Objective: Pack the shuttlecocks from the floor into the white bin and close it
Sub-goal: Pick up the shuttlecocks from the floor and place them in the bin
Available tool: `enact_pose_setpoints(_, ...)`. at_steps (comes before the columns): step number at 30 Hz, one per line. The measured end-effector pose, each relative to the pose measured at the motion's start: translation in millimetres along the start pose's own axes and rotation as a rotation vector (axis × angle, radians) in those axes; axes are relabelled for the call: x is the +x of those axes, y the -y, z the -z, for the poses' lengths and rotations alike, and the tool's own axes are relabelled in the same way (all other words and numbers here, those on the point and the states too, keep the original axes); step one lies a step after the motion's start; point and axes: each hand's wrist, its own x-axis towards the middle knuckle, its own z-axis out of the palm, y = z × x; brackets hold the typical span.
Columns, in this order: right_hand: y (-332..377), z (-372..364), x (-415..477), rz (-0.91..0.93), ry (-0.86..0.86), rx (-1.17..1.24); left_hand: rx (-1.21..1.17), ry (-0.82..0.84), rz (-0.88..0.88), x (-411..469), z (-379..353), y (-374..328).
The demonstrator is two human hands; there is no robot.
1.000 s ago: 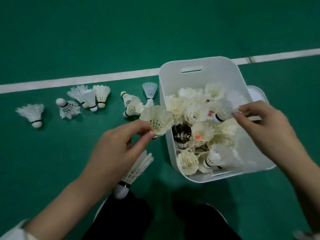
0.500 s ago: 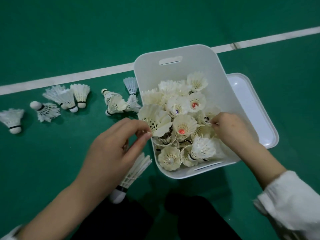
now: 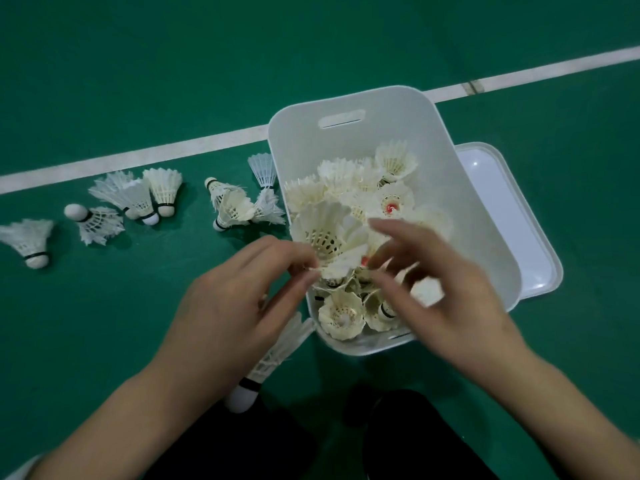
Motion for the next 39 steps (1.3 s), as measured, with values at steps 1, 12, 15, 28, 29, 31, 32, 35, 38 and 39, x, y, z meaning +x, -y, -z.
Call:
enact_pose_setpoints(1, 2, -7, -3, 0.026, 0.076, -0.007, -0.010, 0.003, -0.006, 0, -1, 0)
enact_pose_setpoints(12, -28, 21, 18, -0.301, -0.021, -0.267, -0.164, 0.034, 0.097, -4, -4, 3)
enact_pose_setpoints(15, -37, 30, 19, -0.428, 0.006, -0.335, -0.156, 0.010, 0.067, -3, -2, 5)
enact_pose_setpoints(28, -49, -7, 39, -0.485, 0.323, -0.410, 0.078, -0.040, -0.056, -1, -7, 14)
enact_pose_setpoints(29, -54, -13, 38, -0.512, 0.351, -0.422, 0.080, -0.032, -0.052, -1, -7, 14)
enact_pose_setpoints(31, -59, -17, 37, -0.553, 0.346, -0.425, 0.069, -0.012, -0.047, -1, -8, 13)
enact_pose_setpoints(32, -59, -17, 36, -0.559, 0.344, -0.441, 0.059, -0.005, -0.048, -1, -8, 13)
enact_pose_setpoints(35, -52, -8, 31, -0.511, 0.325, -0.547, 0.048, 0.004, -0.057, -2, -10, 14)
enact_pose_setpoints(38, -28, 6, 23, -0.261, 0.138, -0.330, 0.044, -0.013, -0.069, -1, -10, 15)
enact_pose_setpoints(39, -17, 10, 20, -0.159, 0.119, -0.188, 0.036, -0.022, -0.080, -1, -10, 14)
